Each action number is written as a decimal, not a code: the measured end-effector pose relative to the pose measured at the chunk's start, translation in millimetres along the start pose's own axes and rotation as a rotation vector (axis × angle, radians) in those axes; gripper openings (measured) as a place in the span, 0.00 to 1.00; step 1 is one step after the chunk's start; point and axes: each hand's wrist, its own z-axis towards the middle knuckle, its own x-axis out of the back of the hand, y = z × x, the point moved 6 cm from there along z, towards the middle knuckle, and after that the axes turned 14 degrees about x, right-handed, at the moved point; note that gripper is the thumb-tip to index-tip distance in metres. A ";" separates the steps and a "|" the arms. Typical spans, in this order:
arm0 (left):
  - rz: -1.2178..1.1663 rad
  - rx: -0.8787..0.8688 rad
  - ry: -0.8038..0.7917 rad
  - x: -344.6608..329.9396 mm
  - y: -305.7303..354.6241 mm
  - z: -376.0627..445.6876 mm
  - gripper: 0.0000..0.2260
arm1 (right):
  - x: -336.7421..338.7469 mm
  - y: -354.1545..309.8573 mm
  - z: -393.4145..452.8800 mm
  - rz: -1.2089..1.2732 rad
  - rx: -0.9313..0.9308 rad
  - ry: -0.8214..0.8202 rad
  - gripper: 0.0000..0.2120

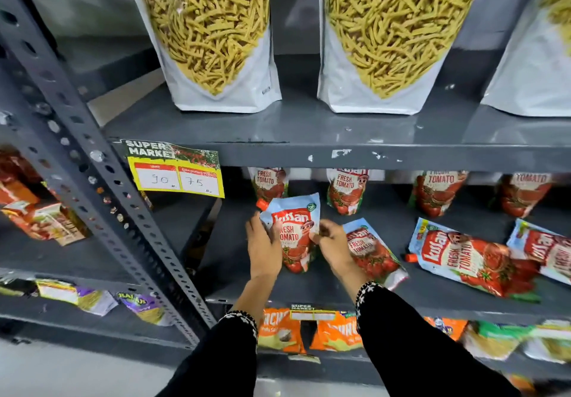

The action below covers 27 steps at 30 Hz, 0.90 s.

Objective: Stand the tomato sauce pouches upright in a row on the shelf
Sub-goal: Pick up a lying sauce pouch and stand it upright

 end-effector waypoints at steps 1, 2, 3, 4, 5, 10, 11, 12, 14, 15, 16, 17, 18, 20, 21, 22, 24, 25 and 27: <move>-0.021 0.015 0.002 -0.9 -2.4 -4.2 0.22 | 2.3 2.3 -1.7 -0.015 -0.008 -0.008 0.15; -0.046 0.048 0.008 -1.8 -5.4 -9.5 0.23 | 5.0 3.8 -2.7 -0.028 -0.019 -0.015 0.16; -0.096 0.093 0.024 -3.2 -10.4 -15.2 0.24 | 8.3 5.0 -4.0 -0.021 -0.027 -0.017 0.18; -0.172 0.170 0.044 -7.5 -18.8 -20.9 0.25 | 14.7 5.8 -4.4 -0.036 -0.035 -0.003 0.19; -0.272 0.273 0.072 -10.0 -27.6 -27.5 0.24 | 21.8 6.1 -3.9 -0.049 -0.028 0.028 0.19; -0.659 0.654 0.170 -45.1 -39.5 -70.2 0.17 | 88.9 1.0 1.5 -0.618 0.016 0.159 0.13; -0.659 0.743 0.116 -59.5 -40.9 -74.7 0.18 | 100.1 3.3 3.0 -0.731 -0.037 0.117 0.15; -0.626 0.804 0.031 -74.5 -38.4 -79.5 0.21 | 109.3 8.5 3.2 -0.809 -0.128 0.038 0.16; -0.551 0.851 -0.165 -111.9 -35.3 -80.7 0.26 | 123.4 18.5 3.9 -0.873 -0.261 -0.138 0.22; -0.515 0.845 -0.252 -128.2 -32.1 -77.8 0.25 | 128.6 22.3 3.7 -0.847 -0.299 -0.184 0.24; -0.478 0.850 -0.322 -142.9 -27.8 -76.4 0.21 | 132.6 23.6 4.3 -0.800 -0.323 -0.194 0.24; -0.446 0.857 -0.354 -157.3 -26.2 -73.5 0.22 | 136.5 26.4 5.7 -0.712 -0.345 -0.173 0.22; -0.384 0.858 -0.370 -164.5 -17.6 -75.0 0.22 | 142.0 26.5 6.4 -0.607 -0.350 -0.127 0.17; -0.270 0.821 -0.336 -169.1 -7.9 -70.7 0.22 | 143.9 33.5 8.9 -0.415 -0.392 -0.077 0.09; -0.215 0.810 -0.294 -168.6 -6.1 -71.2 0.21 | 145.5 33.9 9.0 -0.345 -0.408 -0.075 0.09; -0.172 0.788 -0.257 -166.0 -2.0 -75.4 0.19 | 147.5 34.9 10.1 -0.309 -0.419 -0.085 0.10; -0.145 0.676 -0.149 -160.7 3.2 -78.8 0.15 | 152.1 31.2 11.8 -0.255 -0.420 -0.084 0.08; -0.162 0.604 -0.123 -156.7 9.2 -81.1 0.15 | 152.8 31.0 12.9 -0.217 -0.401 -0.096 0.06; -0.195 0.435 -0.100 -148.8 26.5 -83.7 0.18 | 152.8 25.3 14.8 -0.160 -0.296 -0.102 0.14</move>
